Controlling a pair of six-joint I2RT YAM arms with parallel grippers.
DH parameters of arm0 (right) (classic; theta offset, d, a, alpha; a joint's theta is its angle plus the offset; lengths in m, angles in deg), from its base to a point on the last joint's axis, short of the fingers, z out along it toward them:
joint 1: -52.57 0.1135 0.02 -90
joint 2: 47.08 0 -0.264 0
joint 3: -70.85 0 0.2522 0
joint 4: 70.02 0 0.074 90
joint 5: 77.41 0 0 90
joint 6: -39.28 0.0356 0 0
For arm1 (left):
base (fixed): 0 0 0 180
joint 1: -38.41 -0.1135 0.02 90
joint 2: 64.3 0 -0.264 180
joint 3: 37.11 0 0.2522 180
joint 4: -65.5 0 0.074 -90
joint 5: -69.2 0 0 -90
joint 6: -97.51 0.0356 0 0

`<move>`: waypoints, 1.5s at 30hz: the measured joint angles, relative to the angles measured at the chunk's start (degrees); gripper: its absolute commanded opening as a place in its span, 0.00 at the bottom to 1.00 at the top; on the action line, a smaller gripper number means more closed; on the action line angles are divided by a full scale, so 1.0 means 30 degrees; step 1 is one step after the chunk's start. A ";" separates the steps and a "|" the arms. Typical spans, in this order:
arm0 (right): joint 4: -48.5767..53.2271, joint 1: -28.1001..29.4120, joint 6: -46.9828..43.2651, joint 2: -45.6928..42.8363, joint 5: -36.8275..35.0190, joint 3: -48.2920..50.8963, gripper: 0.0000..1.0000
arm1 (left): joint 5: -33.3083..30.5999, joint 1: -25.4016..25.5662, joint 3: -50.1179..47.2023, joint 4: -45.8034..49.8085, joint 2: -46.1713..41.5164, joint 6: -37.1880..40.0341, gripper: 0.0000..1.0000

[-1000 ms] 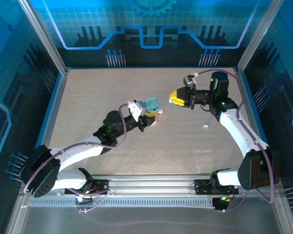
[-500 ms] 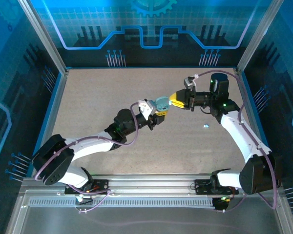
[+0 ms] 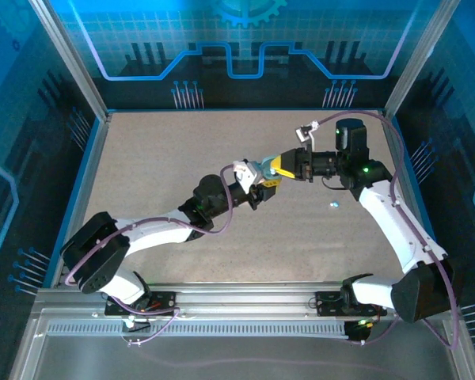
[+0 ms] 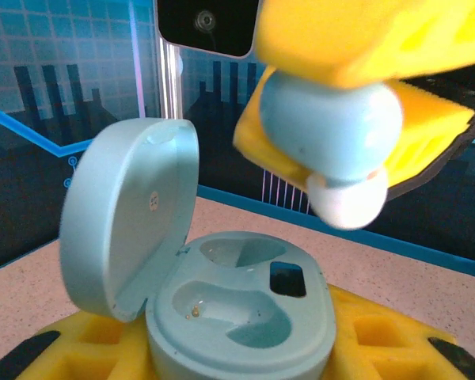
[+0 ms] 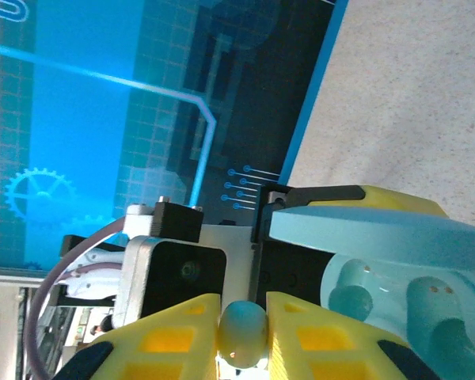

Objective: Insert the wireless bluetooth earbuds into the charging case

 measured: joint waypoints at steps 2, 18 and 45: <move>0.0561 0.0109 -0.0444 0.0000 -0.0466 -0.0109 0.21 | 0.0000 0.0051 0.0036 -0.0007 0.0095 0.0000 0.29; 0.3614 0.1115 -0.3293 0.0000 -0.3351 -0.1639 0.21 | 0.0102 0.0153 0.0466 -0.0721 0.0481 -0.0058 0.29; 0.6178 0.2958 -0.5544 0.0678 -0.7723 -0.3155 0.21 | 0.0102 0.0153 0.0379 -0.0291 0.0583 -0.0066 0.29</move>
